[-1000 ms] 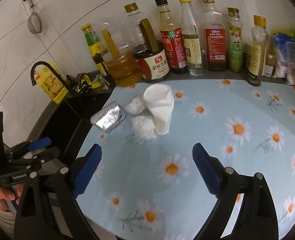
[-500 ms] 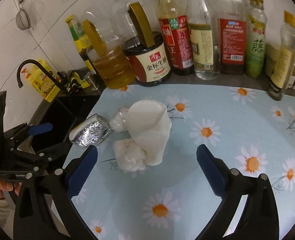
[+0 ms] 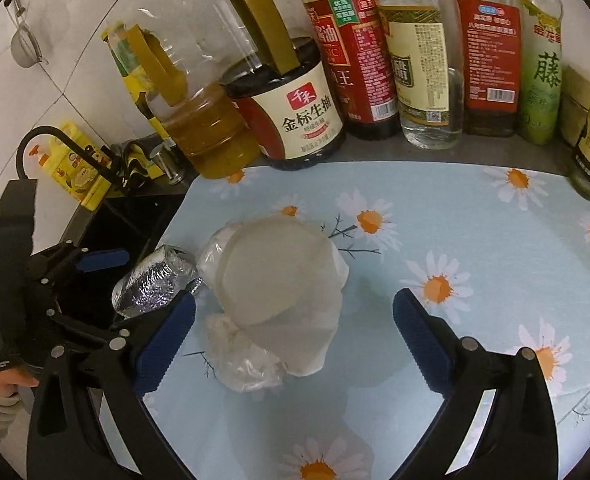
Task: Collect trash
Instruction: 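Grasp the white paper cup with the right gripper while the left gripper grasps the foil package, then carry the paper cup and foil package down over the bin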
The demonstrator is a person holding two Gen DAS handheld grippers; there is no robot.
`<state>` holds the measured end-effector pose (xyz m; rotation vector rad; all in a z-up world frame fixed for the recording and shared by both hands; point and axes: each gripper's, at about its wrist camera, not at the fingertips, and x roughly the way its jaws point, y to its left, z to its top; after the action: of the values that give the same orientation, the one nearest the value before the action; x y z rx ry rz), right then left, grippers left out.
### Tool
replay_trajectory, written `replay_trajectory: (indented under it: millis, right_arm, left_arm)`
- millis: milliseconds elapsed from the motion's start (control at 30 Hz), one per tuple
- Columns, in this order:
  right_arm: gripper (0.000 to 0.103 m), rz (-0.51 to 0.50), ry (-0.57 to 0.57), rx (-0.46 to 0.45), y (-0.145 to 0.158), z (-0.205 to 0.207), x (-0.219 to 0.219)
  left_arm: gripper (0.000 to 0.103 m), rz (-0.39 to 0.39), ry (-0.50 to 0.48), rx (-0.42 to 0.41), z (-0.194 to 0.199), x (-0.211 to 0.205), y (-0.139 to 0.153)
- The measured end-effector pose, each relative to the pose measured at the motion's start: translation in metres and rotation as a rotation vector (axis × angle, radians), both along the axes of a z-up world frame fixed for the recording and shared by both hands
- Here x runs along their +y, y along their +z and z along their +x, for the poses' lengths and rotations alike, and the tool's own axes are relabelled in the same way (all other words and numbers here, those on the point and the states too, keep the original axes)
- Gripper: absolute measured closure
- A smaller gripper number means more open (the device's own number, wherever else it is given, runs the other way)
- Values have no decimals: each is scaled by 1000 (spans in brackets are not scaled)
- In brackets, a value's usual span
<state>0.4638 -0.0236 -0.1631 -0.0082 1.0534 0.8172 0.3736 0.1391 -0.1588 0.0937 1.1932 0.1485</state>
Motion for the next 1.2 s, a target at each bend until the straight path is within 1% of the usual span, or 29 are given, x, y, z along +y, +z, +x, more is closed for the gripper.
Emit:
replay_trajectory:
  millis: [100,167,200,233,367,400,533,700,933,1200]
  right_arm:
    - [6,-3,1,-1,-3,2,4]
    - [11,-3,0,6,-5,3,5]
    - [16,-3,-1,6,-6,3,4]
    - [23,-7,-2,0,-7,3,4]
    - [38,-30,2,-9,-9,2,4]
    - [45,-36,4,-15,-9,1,4]
    - [53,-42,7,-34,-6,-1,2]
    - [53,-41,5,-49,-1,-3,-2]
    - [53,-41,-7,-85,11,-9,-12]
    - [53,-64,-4,-130,29,-27,-25]
  left_arm:
    - [17,4,-20,21,4,-1,-6]
    - [22,10,-25,29,5,-3,-8]
    - [29,0,-27,33,5,-3,-8]
    - [32,-4,-27,33,6,-3,-9]
    - [34,-9,-48,25,8,-6,-7]
    - [35,-12,-52,23,8,-7,-7]
    - [36,-16,-52,14,7,-8,-5]
    - [36,-23,-36,15,3,-7,-3]
    - [37,-23,-23,-8,-5,-6,6]
    - [37,-29,-31,-51,-24,-10,23]
